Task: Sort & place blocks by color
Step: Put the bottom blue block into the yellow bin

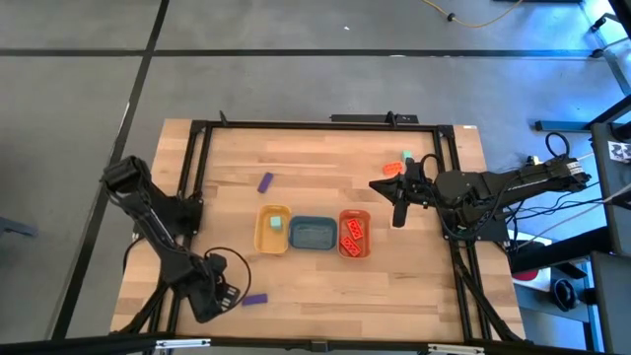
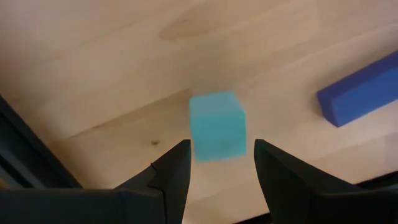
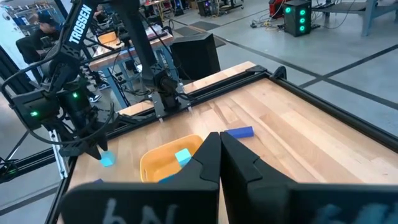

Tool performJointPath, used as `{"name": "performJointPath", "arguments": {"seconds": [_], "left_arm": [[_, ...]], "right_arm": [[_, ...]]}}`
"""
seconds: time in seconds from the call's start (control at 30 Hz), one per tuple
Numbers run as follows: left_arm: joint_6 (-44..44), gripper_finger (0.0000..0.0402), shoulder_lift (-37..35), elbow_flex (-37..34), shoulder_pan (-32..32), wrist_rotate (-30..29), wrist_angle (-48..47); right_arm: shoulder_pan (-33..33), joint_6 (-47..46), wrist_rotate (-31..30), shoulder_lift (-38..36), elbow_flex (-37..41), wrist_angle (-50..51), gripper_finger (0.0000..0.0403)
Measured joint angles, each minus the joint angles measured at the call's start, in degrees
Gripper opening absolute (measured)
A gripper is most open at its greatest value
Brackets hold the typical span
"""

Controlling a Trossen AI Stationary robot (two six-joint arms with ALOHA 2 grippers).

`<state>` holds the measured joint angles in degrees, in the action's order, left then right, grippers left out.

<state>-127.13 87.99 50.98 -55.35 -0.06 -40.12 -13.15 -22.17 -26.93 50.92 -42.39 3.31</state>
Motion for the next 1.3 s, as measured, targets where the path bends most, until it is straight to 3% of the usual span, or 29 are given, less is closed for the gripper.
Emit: {"name": "performJointPath", "arguments": {"seconds": [0.57, 0.77, 1.3], "left_arm": [[0.69, 0.0168, 3.59, 0.0, 1.05, -0.85, 0.8], [2.58, 0.0168, 6.32, -0.02, 0.96, 1.66, 4.24], [2.75, 0.0166, 6.53, -0.02, 0.96, 1.07, 4.17]], "right_arm": [[0.02, 0.13, 0.0, 0.0, 0.0, 0.34, 0.0], [0.0, 0.07, 0.0, 0.02, 0.0, 0.87, 0.0], [0.0, 0.09, -0.03, 0.02, 0.0, 0.87, 0.0]]}}
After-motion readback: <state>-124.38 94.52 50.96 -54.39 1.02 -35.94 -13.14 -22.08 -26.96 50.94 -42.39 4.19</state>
